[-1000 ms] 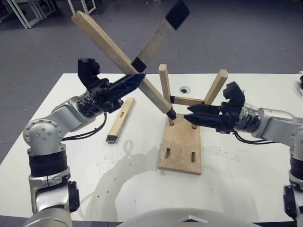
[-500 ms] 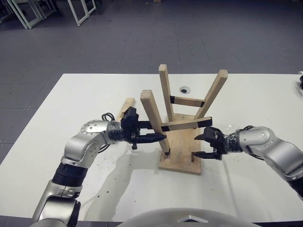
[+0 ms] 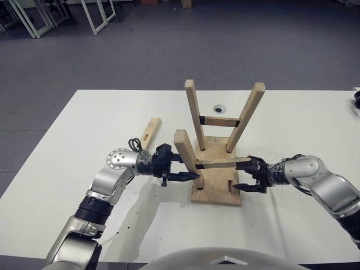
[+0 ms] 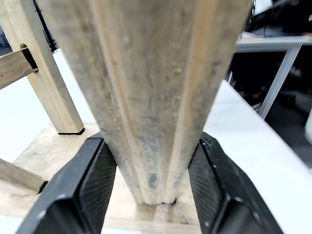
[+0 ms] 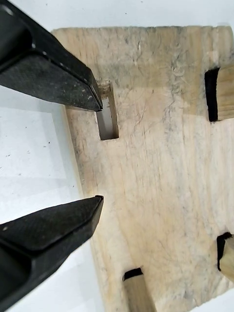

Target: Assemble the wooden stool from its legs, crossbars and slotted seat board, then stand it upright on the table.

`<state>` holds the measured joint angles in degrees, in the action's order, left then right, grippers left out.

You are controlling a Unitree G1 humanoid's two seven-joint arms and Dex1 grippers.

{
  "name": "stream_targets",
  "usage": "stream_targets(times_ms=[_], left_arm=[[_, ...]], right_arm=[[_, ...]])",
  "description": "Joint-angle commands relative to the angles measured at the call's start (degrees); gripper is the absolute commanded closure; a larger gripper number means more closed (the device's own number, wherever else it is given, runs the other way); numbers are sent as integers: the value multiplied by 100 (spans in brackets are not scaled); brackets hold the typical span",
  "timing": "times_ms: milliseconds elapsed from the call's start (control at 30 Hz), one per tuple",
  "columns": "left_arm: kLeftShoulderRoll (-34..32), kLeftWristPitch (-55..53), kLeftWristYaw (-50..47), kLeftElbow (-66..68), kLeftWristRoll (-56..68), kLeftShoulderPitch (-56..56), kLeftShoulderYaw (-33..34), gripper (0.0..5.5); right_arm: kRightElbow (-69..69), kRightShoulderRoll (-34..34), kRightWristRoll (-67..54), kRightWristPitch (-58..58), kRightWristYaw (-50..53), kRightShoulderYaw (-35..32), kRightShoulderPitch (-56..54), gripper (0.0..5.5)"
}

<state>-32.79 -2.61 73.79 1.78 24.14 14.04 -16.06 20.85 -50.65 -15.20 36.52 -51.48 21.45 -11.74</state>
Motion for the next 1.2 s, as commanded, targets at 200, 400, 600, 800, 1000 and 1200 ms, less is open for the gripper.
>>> stream_targets(times_ms=[200, 400, 600, 800, 1000, 1200], left_arm=[[-789, -67, -1391, -296, -2387, -1261, -1058, 345], [-836, 200, -1492, -544, -1976, -706, -686, 297], [-1163, 241, -1208, -1761, -1455, -1261, -226, 197], [-1877, -569, -1494, -2315, -327, -2620, 2003, 115], [-1801, -2518, -2579, -2922, 3107, -783, 3575, 103], [-1200, -3696, -4464, -3314, 5723, 1676, 2497, 103]], right_arm=[[260, 192, -488, 736, 421, -1103, 262, 230], [232, 255, -496, 845, 445, -1167, 245, 230], [276, 326, -499, 960, 547, -1226, 365, 230], [431, 347, -555, 1067, 662, -1356, 546, 230], [452, 393, -550, 1102, 746, -1396, 689, 230], [331, 421, -474, 1067, 745, -1318, 613, 230]])
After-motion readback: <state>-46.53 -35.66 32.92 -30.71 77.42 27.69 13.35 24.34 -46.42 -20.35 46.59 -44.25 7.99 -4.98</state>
